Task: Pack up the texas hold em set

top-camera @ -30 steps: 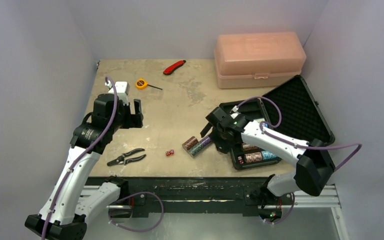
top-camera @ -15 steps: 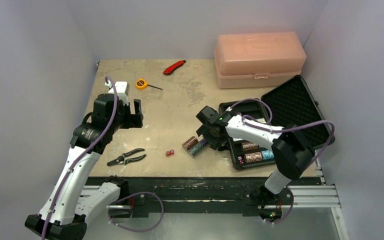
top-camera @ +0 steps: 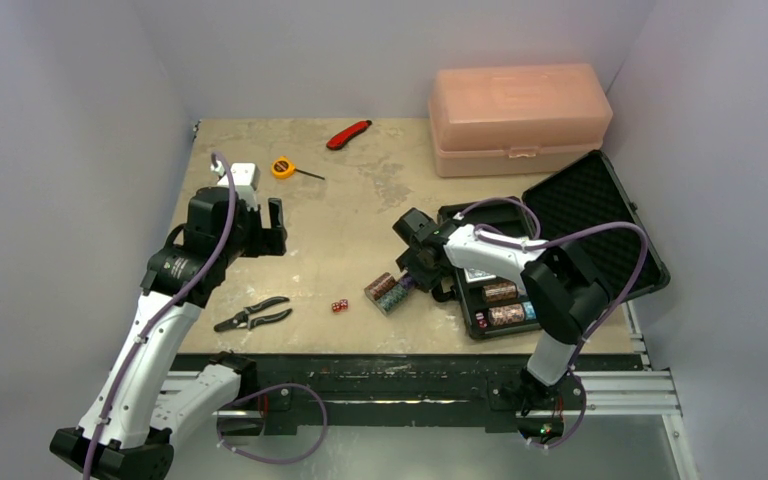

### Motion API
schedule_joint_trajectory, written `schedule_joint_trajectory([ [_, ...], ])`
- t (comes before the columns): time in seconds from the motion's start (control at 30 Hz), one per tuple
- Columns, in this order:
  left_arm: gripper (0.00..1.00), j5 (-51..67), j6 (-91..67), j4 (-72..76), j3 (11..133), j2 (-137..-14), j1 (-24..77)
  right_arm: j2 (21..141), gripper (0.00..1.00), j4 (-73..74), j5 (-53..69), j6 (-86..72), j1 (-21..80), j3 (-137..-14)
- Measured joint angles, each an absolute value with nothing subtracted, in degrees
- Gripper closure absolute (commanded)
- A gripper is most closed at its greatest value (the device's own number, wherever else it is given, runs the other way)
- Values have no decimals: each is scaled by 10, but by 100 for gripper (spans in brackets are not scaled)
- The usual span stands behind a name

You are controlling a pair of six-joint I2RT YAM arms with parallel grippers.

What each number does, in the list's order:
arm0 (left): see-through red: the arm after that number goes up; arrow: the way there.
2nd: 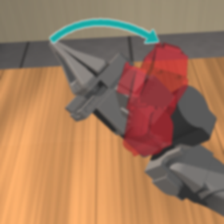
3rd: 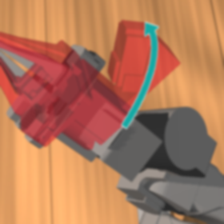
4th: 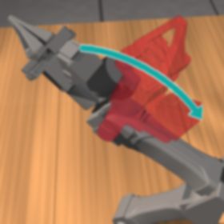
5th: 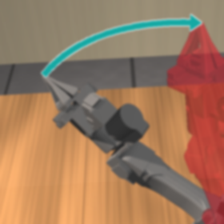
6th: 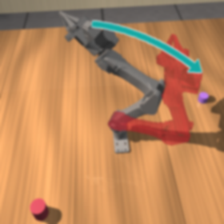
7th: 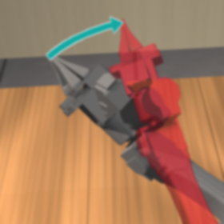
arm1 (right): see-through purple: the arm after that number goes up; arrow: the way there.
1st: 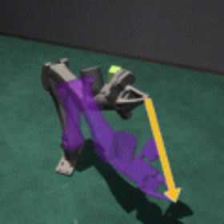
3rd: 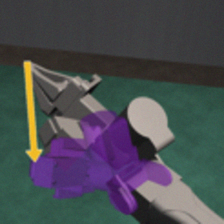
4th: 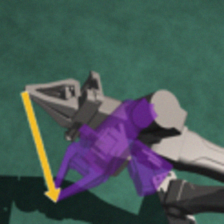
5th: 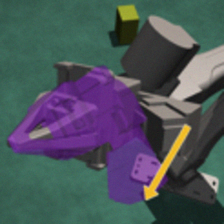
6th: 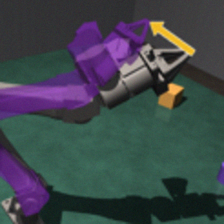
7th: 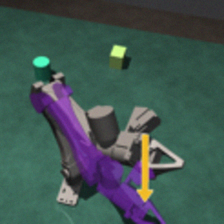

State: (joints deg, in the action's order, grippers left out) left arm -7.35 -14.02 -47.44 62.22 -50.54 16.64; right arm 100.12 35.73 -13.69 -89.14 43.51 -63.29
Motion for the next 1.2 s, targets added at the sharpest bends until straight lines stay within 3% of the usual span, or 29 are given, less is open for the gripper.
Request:
schedule_joint_trajectory([
  [0.2,16,-72,-140,-475,622,-507,166,1001,49,345,-135,-888,423,-619],
  [0.7,16,-72,-140,-475,622,-507,166,996,49,322,-120,-876,420,-604],
  [1.0,16,-72,-141,-475,622,-506,166,989,37,304,-111,-867,420,-596],
  [1.2,16,-72,-141,-475,622,-505,166,987,50,298,-109,-861,420,-592],
])
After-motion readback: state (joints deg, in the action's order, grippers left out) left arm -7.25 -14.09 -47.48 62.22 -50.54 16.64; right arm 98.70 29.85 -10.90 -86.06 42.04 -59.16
